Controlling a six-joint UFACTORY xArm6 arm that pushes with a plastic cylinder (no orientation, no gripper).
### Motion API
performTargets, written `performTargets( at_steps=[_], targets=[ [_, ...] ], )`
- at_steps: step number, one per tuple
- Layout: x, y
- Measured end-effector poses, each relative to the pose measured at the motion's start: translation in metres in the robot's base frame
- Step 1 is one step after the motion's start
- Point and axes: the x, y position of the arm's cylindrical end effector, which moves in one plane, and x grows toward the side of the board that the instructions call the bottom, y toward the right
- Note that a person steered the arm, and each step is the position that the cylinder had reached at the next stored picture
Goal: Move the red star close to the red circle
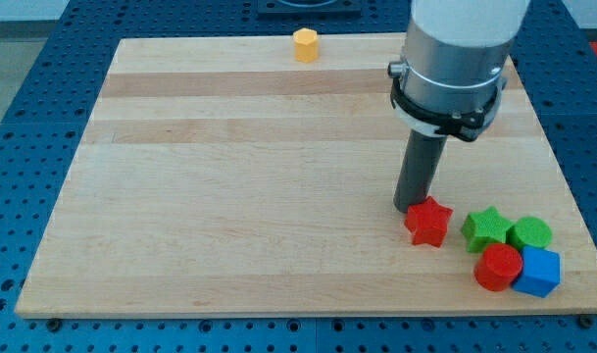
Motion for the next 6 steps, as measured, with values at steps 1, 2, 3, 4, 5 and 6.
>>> performTargets(
  at_steps=[1, 2, 3, 4, 5, 6],
  targets=[
    [0.010, 0.001],
    [0.027, 0.007],
    [0.030, 0.019],
    [0.023, 0.016],
    [-0.035, -0.028],
    [-0.098, -0.136]
  ],
)
